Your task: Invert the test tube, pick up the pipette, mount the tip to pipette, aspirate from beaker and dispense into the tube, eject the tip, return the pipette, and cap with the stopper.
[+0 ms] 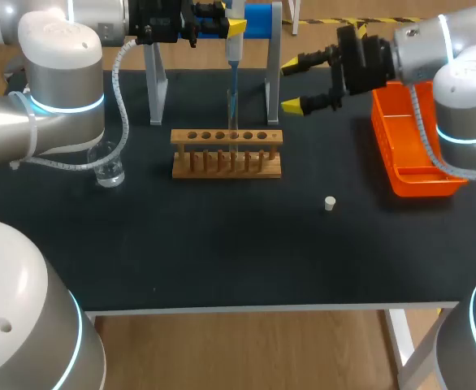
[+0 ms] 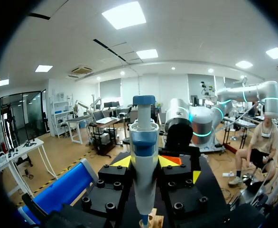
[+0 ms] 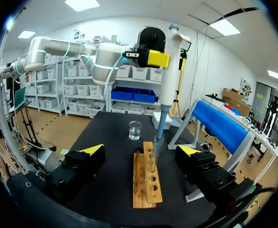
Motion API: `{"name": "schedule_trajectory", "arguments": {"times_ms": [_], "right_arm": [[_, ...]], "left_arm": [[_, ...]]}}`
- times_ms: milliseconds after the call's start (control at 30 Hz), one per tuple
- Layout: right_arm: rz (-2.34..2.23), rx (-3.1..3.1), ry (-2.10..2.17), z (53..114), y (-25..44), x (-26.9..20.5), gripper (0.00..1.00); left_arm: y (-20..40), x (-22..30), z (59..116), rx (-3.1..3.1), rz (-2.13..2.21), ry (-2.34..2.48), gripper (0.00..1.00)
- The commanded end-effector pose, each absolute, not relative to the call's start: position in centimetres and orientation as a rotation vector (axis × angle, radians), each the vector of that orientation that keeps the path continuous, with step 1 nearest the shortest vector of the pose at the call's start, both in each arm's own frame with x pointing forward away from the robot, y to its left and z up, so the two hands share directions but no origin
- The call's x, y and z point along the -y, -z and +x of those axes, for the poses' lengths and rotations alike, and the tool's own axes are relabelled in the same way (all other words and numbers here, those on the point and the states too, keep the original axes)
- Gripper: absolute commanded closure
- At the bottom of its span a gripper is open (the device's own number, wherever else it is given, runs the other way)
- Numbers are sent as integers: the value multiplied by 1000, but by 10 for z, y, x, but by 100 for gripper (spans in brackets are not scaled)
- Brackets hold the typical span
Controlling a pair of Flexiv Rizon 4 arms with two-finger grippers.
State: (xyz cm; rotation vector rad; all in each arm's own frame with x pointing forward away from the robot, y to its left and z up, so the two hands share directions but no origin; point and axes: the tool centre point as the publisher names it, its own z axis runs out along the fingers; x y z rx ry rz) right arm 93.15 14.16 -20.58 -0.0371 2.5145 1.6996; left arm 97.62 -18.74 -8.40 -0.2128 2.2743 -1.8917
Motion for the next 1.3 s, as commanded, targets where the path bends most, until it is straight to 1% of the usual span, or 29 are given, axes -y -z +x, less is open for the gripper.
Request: {"name": "schedule_trajectory", "arguments": {"times_ms": [33,633,1300], "right_arm": [[-38,-2528,-1705,941,222,-153,0],[-66,-2610,-1679,950,272,-191,0],[-81,-2644,-1635,969,300,-218,0]], "left_arm": [[84,188,976,-2274,-214,1891,100],[84,188,976,-2274,-214,1891,100],[84,188,976,-2274,-214,1891,100]]}}
